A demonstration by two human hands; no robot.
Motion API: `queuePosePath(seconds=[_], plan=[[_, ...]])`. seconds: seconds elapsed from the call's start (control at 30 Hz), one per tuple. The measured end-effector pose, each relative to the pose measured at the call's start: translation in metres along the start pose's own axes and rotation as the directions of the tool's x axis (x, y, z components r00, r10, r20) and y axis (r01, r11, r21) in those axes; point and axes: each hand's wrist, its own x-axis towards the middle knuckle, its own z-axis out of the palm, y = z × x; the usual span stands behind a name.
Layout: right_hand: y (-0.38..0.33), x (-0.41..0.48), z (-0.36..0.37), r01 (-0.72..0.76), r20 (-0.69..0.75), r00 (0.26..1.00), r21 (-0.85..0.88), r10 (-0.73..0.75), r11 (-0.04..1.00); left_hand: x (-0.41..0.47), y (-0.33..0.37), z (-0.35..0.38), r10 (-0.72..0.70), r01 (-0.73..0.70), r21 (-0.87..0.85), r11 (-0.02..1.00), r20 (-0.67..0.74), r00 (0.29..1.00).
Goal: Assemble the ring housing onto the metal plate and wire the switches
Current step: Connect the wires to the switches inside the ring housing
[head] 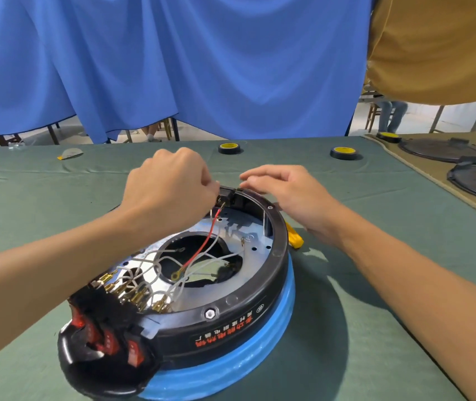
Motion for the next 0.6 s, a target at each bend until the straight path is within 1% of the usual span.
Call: queuePosePath(seconds=[0.07,0.1,0.13,0.17,0.2,0.23,0.27,0.33,0.37,0.43,0.53,0.6], plan=[[0.001,0.001,-0.011,-0.018,-0.141,0.990,-0.009,0.016,1.000,0.003,-0.005,-0.002,0.110,-0.109,-0.050,0.993,0.009,0.994],[0.003,0.001,-0.018,-0.029,-0.208,0.978,-0.087,0.011,0.996,0.005,-0.008,-0.002,0.163,-0.161,-0.075,0.984,0.029,0.986],[0.007,0.000,-0.026,-0.047,-0.259,0.966,-0.225,-0.014,0.973,0.007,-0.011,-0.001,0.204,-0.198,-0.100,0.975,0.057,0.977],[0.012,-0.001,-0.033,-0.082,-0.284,0.958,-0.394,-0.037,0.915,0.009,-0.013,0.001,0.228,-0.214,-0.134,0.968,0.092,0.969],[0.016,-0.003,-0.039,-0.129,-0.291,0.956,-0.547,-0.043,0.827,0.011,-0.015,0.002,0.237,-0.213,-0.173,0.962,0.130,0.963],[0.021,-0.004,-0.043,-0.171,-0.282,0.959,-0.651,-0.026,0.740,0.012,-0.016,0.005,0.236,-0.200,-0.209,0.957,0.161,0.958],[0.025,-0.005,-0.045,-0.206,-0.269,0.963,-0.706,0.013,0.677,0.013,-0.018,0.008,0.228,-0.185,-0.234,0.955,0.176,0.958],[0.033,-0.006,-0.045,-0.262,-0.255,0.962,-0.750,0.101,0.608,0.015,-0.021,0.014,0.222,-0.173,-0.259,0.950,0.174,0.959],[0.037,-0.006,-0.044,-0.278,-0.255,0.959,-0.766,0.122,0.580,0.015,-0.022,0.015,0.223,-0.173,-0.268,0.948,0.172,0.959],[0.041,-0.003,-0.042,-0.292,-0.273,0.955,-0.788,0.118,0.542,0.016,-0.025,0.016,0.235,-0.179,-0.273,0.945,0.190,0.953],[0.046,-0.001,-0.042,-0.292,-0.304,0.950,-0.776,0.073,0.559,0.018,-0.028,0.014,0.276,-0.220,-0.240,0.946,0.238,0.931],[0.050,-0.002,-0.040,-0.279,-0.308,0.950,-0.780,0.045,0.560,0.021,-0.027,0.010,0.281,-0.223,-0.225,0.949,0.273,0.920]])
